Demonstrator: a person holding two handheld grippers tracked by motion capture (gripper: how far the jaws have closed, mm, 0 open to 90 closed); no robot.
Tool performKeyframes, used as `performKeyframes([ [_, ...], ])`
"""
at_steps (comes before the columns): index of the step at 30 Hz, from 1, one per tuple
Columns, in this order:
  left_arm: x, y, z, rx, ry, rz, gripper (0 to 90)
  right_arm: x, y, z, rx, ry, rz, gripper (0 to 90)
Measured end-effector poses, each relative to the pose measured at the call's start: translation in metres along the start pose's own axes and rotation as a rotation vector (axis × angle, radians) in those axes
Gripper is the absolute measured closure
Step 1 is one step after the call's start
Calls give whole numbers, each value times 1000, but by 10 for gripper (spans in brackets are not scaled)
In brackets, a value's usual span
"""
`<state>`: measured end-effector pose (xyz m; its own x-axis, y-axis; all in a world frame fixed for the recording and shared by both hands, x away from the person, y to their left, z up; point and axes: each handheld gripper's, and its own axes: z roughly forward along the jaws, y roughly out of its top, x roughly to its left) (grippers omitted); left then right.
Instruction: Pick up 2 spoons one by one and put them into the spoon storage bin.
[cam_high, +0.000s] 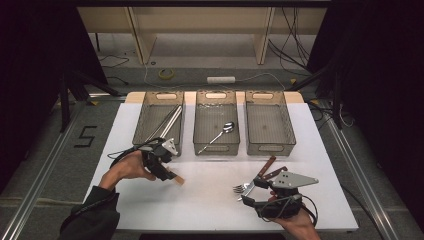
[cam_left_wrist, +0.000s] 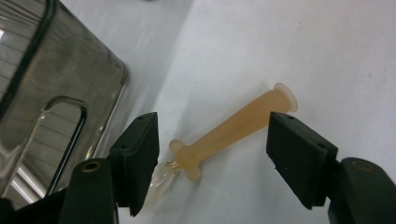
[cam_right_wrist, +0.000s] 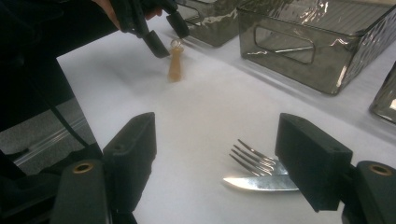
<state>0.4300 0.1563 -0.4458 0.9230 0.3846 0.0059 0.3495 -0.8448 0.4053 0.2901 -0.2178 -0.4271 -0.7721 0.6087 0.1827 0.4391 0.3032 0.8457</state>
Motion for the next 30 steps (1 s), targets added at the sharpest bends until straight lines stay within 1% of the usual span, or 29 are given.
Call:
performKeyframes([
  [1, 1, 0, 1, 0, -6, 6, 340, 0, 0, 0, 1, -1, 2, 301],
  [3, 4, -1, 3, 7, -10, 3, 340, -1, 0, 0, 1, -2, 2, 301],
  [5, 5, -2, 5, 17, -20, 17, 340, -1, 0, 1, -3, 0, 2, 301],
  [10, 9, -5, 10, 42, -15, 21, 345, -1, 0, 1, 3, 0, -1, 301],
  [13, 11, -6, 11, 43, -17, 24, 346, -1, 0, 1, 2, 1, -2, 301],
  [14, 10, -6, 11, 38, -16, 20, 346, -1, 0, 1, 2, 1, -1, 301],
  [16, 11, -5, 11, 46, -22, 30, 347, -1, 0, 1, 3, 1, -2, 302],
  [17, 11, -5, 12, 42, -23, 24, 347, -1, 0, 1, 3, 2, -2, 302],
  [22, 12, -4, 12, 60, -34, 51, 345, -1, 0, 0, 2, 1, -3, 302],
  [25, 13, -5, 13, 71, -51, 60, 345, -1, 0, 0, 4, 1, -3, 302],
  [28, 12, -7, 15, 86, -64, 63, 344, -1, 0, 1, 8, 0, -4, 302],
  [29, 12, -7, 16, 100, -67, 75, 344, -1, 0, 1, 7, -2, -4, 302],
  [30, 11, -7, 17, 106, -67, 78, 353, -1, 0, 1, 7, -2, -4, 302],
])
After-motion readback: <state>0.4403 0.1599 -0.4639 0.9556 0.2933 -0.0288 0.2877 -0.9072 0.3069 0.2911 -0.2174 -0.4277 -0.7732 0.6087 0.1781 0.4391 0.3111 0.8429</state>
